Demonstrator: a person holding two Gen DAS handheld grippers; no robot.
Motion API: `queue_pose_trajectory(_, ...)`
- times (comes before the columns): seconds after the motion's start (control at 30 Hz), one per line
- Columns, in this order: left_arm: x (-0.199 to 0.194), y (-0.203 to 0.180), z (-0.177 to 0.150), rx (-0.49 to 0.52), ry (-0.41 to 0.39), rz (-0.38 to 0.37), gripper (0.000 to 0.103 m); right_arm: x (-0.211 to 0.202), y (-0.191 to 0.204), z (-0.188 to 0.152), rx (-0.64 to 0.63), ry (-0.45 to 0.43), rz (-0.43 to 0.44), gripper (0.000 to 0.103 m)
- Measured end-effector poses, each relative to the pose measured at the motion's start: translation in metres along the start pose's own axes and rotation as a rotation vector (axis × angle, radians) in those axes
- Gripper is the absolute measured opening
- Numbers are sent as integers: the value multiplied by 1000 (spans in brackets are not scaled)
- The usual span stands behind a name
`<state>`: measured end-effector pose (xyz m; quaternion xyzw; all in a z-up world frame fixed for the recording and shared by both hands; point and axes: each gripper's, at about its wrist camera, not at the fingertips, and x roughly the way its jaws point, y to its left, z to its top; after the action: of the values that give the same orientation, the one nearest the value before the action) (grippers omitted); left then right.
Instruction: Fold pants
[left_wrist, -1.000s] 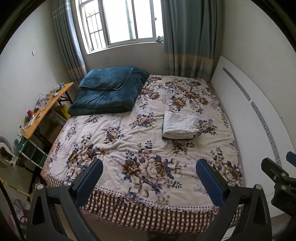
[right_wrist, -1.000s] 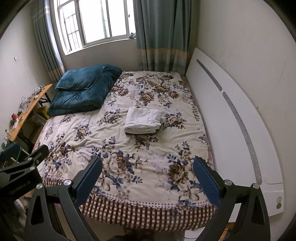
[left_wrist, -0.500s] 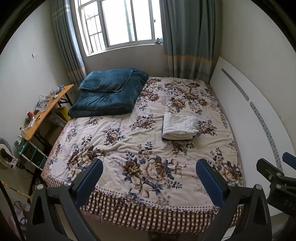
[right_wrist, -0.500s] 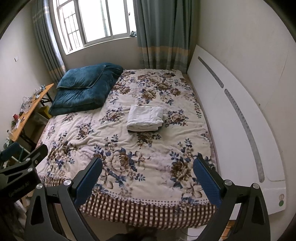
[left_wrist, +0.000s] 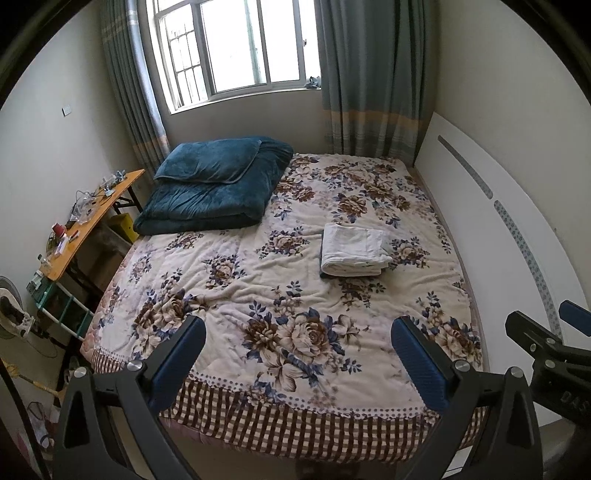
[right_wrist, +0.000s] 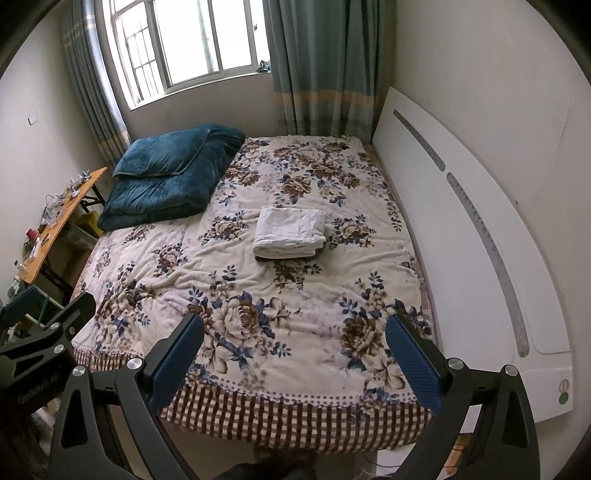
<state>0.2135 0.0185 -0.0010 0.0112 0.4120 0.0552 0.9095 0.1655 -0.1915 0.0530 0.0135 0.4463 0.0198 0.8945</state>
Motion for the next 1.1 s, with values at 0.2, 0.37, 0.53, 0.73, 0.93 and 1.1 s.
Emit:
queue_pose_trajectory(0.2, 0, -1, -1, 6, 0, -1, 102, -2, -1, -4, 3, -2, 0, 100)
queue_pose_trajectory(0.37, -1, -2, -2, 7, -2, -1, 102, -3, 0, -5, 3, -2, 1, 100)
queue_pose_trajectory(0.53, -1, -2, -2, 6, -5, -1, 102, -3, 0, -7, 7, -2, 3, 100)
queue_pose_trajectory(0.73, -1, -6, 1, 21, -8, -10, 102, -2, -1, -5, 4, -3, 0, 100)
queue_pose_trajectory(0.93, -1, -7, 1, 17, -9, -6, 102, -2, -2, -5, 6, -4, 4, 100)
queue_pose_trajectory(1.1, -2, -10, 3, 22, -13, -11, 102, -3, -1, -6, 4, -5, -2, 100)
